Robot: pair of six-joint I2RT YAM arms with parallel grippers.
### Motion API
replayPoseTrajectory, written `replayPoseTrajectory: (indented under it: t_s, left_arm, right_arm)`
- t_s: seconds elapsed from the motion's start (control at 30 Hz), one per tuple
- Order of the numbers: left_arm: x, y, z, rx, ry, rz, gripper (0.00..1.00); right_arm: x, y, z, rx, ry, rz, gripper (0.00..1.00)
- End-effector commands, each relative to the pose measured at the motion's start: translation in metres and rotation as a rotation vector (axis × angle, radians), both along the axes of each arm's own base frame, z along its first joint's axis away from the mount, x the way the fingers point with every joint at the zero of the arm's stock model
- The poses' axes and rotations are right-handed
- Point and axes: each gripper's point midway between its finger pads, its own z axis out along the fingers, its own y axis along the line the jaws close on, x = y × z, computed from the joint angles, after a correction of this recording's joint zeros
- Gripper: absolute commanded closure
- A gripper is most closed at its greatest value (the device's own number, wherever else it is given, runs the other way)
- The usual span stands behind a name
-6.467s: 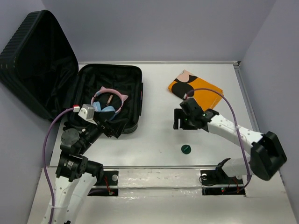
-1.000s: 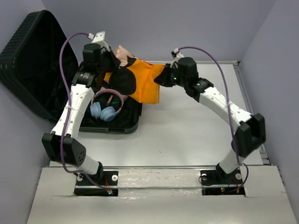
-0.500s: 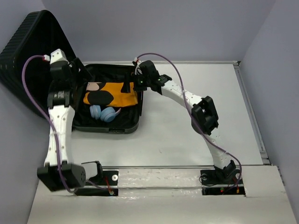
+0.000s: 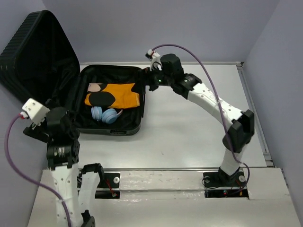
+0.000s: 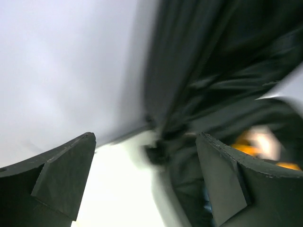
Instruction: Pack the luggage
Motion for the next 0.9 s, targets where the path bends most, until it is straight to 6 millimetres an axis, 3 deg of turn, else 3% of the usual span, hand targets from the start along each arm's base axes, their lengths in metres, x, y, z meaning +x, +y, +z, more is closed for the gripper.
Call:
replayPoseTrajectory:
  t_s: [0.0,0.07,0.2,0.3,0.47,0.5,0.57,0.6,0.67,0.7,0.77,0.83,0.87]
  left_arm:
    - [0.007,0.036,0.004,0.088,0.128,0.281,0.02]
    - [0.024,0.040,0.017,0.110,0.117,0.292,0.03]
    - [0.059,0.058,0.018,0.134,0.248,0.364,0.03]
    - [0.075,0.072,0.018,0.152,0.280,0.399,0.05]
    - [0.083,0.086,0.016,0.195,0.362,0.471,0.08]
    - [0.085,0.089,0.010,0.194,0.385,0.482,0.15]
    - [0.088,0.094,0.006,0.207,0.418,0.478,0.28]
    - [0.090,0.095,-0.001,0.208,0.439,0.477,0.59]
    - [0.093,0.095,-0.002,0.210,0.428,0.461,0.88]
    - [0.095,0.094,-0.001,0.205,0.409,0.442,0.94]
    - [0.099,0.089,-0.004,0.193,0.390,0.391,0.94]
    - [0.108,0.072,-0.009,0.177,0.340,0.313,0.94]
    - [0.109,0.064,-0.021,0.180,0.359,0.292,0.94]
  right_arm:
    - [-0.039,-0.022,0.000,0.009,-0.089,0.084,0.05]
    - [-0.046,-0.028,-0.008,0.006,-0.077,0.076,0.05]
    - [-0.053,-0.034,-0.054,-0.043,-0.010,0.074,0.05]
    - [-0.056,-0.040,-0.078,-0.073,0.009,0.066,0.04]
    - [-0.051,-0.036,-0.096,-0.074,0.038,0.049,0.04]
    - [-0.047,-0.035,-0.108,-0.094,0.058,0.036,0.03]
    - [-0.034,-0.034,-0.115,-0.114,0.068,-0.017,0.03]
    - [-0.028,-0.033,-0.129,-0.139,0.090,-0.037,0.03]
    - [-0.020,-0.028,-0.133,-0.143,0.097,-0.052,0.03]
    - [-0.017,-0.024,-0.150,-0.159,0.132,-0.058,0.04]
    - [-0.012,-0.019,-0.157,-0.159,0.157,-0.064,0.06]
    - [-0.009,-0.009,-0.168,-0.159,0.189,-0.075,0.19]
    - [-0.007,-0.008,-0.172,-0.161,0.198,-0.085,0.36]
